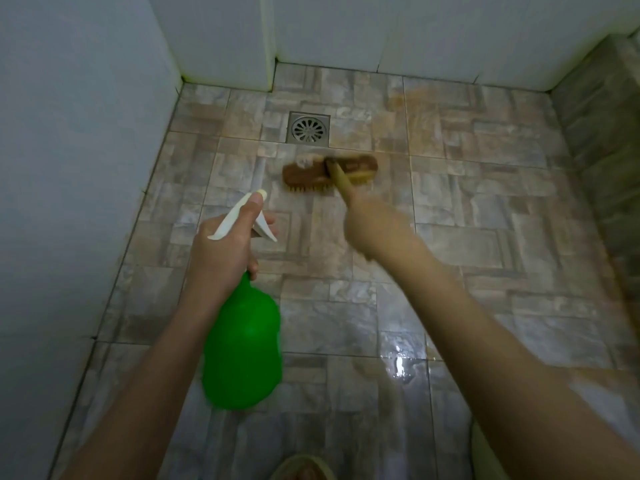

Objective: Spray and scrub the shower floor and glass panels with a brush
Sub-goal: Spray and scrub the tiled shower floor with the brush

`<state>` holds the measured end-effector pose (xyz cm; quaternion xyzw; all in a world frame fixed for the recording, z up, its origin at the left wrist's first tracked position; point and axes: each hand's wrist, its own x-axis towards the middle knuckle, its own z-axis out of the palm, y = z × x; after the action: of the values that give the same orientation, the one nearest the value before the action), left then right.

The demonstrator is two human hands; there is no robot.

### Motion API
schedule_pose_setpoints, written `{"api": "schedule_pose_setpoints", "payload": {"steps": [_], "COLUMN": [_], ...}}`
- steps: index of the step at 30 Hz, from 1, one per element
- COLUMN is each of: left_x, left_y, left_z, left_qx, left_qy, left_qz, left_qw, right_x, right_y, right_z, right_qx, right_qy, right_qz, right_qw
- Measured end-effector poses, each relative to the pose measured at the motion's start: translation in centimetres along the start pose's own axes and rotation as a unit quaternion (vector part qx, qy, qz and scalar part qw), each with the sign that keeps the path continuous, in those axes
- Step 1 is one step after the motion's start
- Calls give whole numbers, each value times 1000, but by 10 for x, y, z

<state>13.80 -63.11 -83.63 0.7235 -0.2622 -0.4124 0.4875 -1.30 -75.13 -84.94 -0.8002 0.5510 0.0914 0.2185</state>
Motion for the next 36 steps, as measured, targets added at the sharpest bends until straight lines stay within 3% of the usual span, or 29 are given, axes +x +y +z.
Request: {"api": "schedule_pose_setpoints", "payload": {"steps": [4, 9, 11, 15, 21, 26, 33, 36], "left_x": [1, 8, 10, 6, 5, 2, 2, 3], "left_y": [-1, -1, -1, 1, 4, 11, 23, 27], "left_z": [-4, -7, -6, -8, 4, 22, 49, 60], "left_qx": [0, -9, -3, -14, -19, -16, -16, -5], "left_qy": [15, 23, 29, 30, 11, -25, -48, -43], "left_qz": [8, 11, 8, 12, 19, 35, 36, 40], "left_qw": [1000, 1000, 1000, 999, 1000, 999, 998, 998], "right_x": [55, -21, 13, 74, -85, -27, -92, -50], "right_y": [-11, 2, -3, -6, 40, 64, 92, 104], "right_z": [-32, 12, 5, -30, -6, -17, -33, -23], "right_qx": [-17, 31, -1, -43, 1, -30, -18, -44], "right_qy": [-26, -13, 15, -13, -72, -1, -106, -30], "right_qz": [-11, -2, -17, -57, 49, 27, 84, 46], "right_qw": [999, 999, 1000, 997, 996, 999, 991, 998]}}
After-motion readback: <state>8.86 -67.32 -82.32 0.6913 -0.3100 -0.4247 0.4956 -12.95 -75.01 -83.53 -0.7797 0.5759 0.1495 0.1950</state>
